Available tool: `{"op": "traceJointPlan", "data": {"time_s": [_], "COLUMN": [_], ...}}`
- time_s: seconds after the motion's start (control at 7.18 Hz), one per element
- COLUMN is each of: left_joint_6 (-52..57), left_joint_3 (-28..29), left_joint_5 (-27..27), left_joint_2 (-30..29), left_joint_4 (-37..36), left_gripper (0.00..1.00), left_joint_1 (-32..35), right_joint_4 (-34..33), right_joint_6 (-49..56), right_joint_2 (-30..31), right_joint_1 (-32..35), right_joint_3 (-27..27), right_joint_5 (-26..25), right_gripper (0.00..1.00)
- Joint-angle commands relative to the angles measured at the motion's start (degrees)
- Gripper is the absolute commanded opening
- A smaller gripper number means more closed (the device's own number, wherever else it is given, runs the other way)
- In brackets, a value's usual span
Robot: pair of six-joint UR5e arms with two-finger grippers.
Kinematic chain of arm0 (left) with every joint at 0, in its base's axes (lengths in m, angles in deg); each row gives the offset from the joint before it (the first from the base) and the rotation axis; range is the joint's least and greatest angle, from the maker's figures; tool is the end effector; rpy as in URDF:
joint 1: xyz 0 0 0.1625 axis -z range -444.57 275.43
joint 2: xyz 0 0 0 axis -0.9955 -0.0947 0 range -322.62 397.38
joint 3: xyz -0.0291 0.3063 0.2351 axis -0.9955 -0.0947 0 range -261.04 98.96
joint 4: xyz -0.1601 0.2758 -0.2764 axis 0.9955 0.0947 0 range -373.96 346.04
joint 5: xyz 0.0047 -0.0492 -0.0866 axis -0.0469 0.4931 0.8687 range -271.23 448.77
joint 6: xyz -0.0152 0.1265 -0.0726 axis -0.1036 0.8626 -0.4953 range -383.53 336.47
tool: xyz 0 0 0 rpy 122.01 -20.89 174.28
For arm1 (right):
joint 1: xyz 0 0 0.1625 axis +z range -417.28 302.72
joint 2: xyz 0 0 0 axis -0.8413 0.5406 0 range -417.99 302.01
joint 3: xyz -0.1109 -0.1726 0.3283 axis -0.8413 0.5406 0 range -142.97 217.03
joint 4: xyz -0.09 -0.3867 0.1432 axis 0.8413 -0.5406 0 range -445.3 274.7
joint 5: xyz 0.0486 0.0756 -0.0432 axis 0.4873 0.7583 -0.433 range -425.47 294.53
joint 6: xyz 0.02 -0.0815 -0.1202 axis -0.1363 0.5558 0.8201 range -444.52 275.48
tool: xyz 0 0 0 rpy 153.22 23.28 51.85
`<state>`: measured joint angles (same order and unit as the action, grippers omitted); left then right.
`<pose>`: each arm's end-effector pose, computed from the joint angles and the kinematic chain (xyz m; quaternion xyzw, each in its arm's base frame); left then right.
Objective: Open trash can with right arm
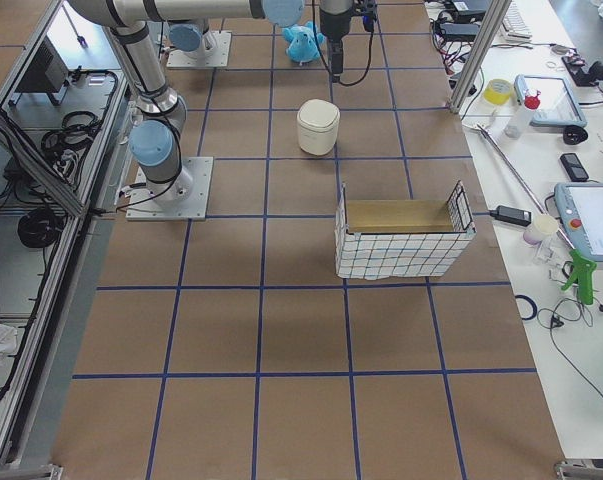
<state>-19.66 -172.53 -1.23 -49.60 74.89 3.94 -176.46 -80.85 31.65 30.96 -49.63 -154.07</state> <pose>-0.1205 -0.4896 0.4180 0.0208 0.9995 -0.0233 0.0011 0.1211 -0.5163 0.4314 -0.0171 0.9991 -0.0366 0.0105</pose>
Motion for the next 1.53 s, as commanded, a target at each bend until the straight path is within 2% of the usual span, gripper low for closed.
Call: {"op": "traceJointPlan", "data": {"time_s": [0.0,0.97,1.11,1.39], "left_joint_6": [0.0,0.0,0.0,0.0], "left_joint_3": [0.0,0.0,0.0,0.0], "left_joint_5": [0.0,0.0,0.0,0.0], "left_joint_2": [0.0,0.0,0.0,0.0], "left_joint_4": [0.0,0.0,0.0,0.0], "left_gripper": [1.00,1.00,1.00,1.00], "left_joint_1": [0.0,0.0,0.0,0.0], "right_joint_4": [0.0,2.0,2.4,5.5], "right_joint_6": [-0.1,0.0,-0.2,0.2], "right_joint_2": [0.0,0.2,0.1,-0.3], "right_joint_1": [0.0,0.3,0.4,0.6], "right_joint_3": [0.0,0.3,0.3,-0.1], "right_joint_5": [0.0,0.3,4.4,5.7], "right_gripper": [1.00,1.00,1.00,1.00]}}
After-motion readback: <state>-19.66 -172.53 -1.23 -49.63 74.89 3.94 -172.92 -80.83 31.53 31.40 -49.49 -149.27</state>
